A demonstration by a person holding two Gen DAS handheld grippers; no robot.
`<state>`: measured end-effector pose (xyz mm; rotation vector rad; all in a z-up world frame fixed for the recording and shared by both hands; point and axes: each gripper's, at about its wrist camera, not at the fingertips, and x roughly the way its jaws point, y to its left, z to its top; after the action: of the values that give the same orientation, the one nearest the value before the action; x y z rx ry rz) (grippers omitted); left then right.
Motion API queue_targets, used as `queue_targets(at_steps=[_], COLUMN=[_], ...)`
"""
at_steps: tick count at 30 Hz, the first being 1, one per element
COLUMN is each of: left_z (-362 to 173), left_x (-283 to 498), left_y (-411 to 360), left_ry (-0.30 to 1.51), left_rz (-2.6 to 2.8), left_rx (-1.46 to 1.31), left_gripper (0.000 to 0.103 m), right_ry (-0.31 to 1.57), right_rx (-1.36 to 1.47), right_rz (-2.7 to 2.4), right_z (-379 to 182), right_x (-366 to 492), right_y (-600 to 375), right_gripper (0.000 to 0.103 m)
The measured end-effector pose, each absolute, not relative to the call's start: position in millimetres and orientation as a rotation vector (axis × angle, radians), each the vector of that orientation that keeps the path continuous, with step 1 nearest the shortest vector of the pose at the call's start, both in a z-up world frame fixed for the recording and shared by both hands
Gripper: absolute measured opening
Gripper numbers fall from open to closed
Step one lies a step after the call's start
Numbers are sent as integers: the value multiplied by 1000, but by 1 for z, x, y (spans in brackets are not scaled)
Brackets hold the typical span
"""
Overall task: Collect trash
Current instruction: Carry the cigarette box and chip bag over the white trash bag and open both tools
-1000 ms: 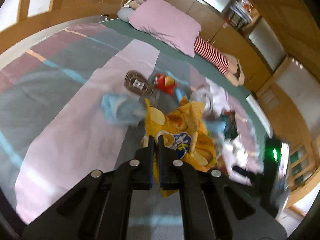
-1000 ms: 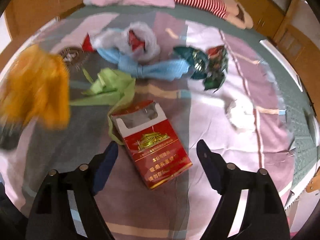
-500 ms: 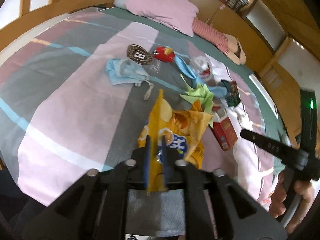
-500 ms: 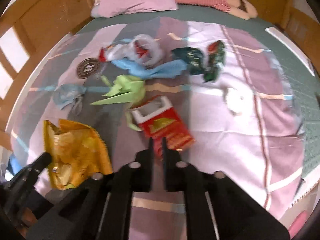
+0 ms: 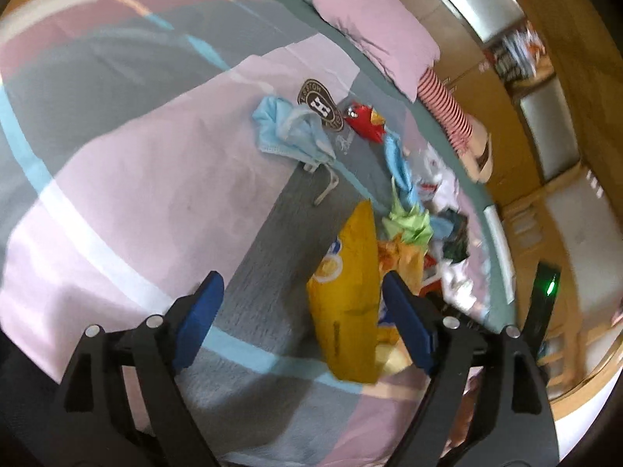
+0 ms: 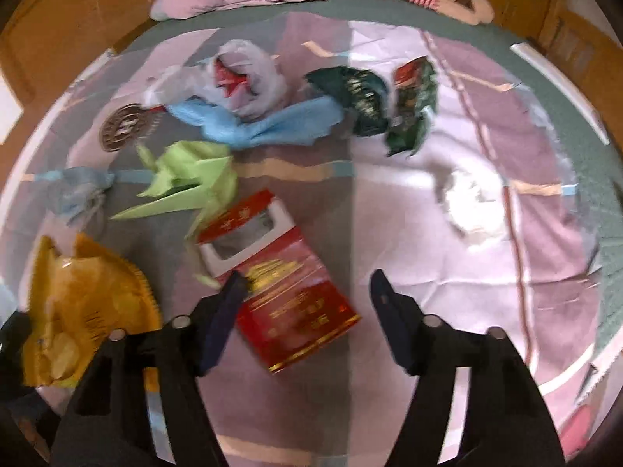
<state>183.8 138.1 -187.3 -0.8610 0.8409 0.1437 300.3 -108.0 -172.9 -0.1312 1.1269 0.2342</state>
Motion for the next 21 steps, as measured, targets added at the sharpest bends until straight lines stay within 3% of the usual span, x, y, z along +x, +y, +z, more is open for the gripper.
queue_targets(at_steps=[7, 13, 21], left_z=[-191, -195, -171], left_x=[203, 214, 206], left_y=[122, 106, 97], left_ry=[875, 915, 796], left_rz=[58, -1, -58], left_rx=[-843, -762, -689], left_gripper=[82, 39, 34], right_ry=[1170, 1189, 1104], right_rx=[-181, -98, -70], right_rz=[243, 230, 212], right_z=[-187, -192, -160], right_x=[294, 297, 272], right_y=[-99, -109, -129], right_gripper=[69, 65, 64])
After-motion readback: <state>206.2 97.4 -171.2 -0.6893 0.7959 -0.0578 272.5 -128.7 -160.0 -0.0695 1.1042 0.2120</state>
